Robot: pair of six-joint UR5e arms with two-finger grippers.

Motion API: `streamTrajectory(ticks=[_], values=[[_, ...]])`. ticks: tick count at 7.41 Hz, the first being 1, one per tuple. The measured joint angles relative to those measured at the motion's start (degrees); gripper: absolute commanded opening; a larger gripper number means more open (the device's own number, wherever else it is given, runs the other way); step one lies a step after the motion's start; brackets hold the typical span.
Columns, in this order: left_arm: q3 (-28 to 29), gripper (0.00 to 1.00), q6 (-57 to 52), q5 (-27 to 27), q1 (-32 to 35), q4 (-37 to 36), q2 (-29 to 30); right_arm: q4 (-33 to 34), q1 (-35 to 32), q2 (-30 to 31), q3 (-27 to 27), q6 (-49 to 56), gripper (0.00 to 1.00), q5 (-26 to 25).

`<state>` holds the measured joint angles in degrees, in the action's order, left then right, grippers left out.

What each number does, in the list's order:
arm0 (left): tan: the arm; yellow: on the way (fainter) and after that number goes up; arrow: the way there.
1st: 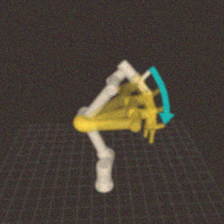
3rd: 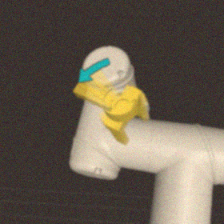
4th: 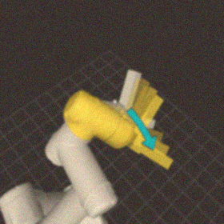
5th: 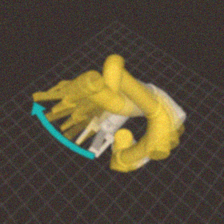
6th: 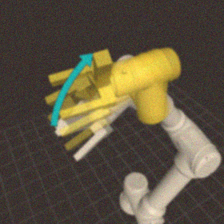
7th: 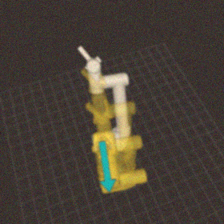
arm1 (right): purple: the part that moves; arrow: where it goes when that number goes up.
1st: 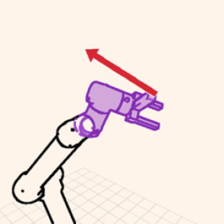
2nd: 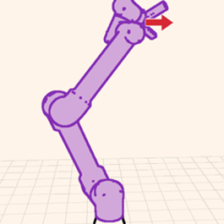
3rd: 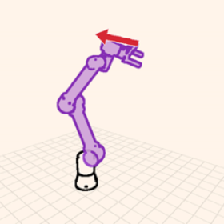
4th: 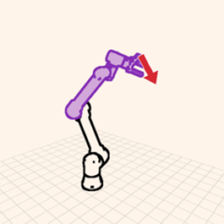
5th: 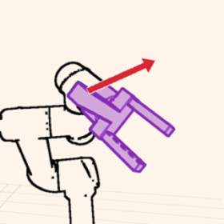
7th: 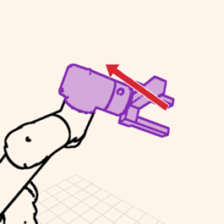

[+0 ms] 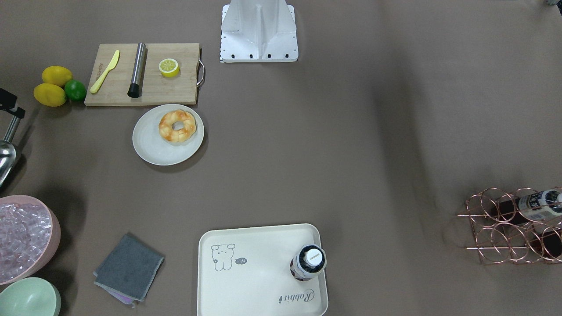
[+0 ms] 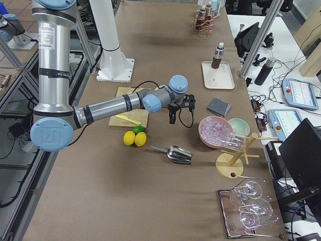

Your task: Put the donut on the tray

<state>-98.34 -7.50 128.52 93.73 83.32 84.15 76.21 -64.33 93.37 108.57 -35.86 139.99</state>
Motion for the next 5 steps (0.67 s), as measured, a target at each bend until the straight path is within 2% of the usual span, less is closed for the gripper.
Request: streamTrajectory(ticks=[3, 5], values=[[0.17, 0.98, 0.01, -0.02, 0.28, 0.0, -0.11, -5.35, 8.96, -2.33, -2.99, -7.6, 1.0, -7.69], [0.13, 0.98, 0.03, -0.06, 0.3, -0.07, -0.11, -13.97, 13.75, -3.36, -4.37, -14.86, 1.0, -9.78]])
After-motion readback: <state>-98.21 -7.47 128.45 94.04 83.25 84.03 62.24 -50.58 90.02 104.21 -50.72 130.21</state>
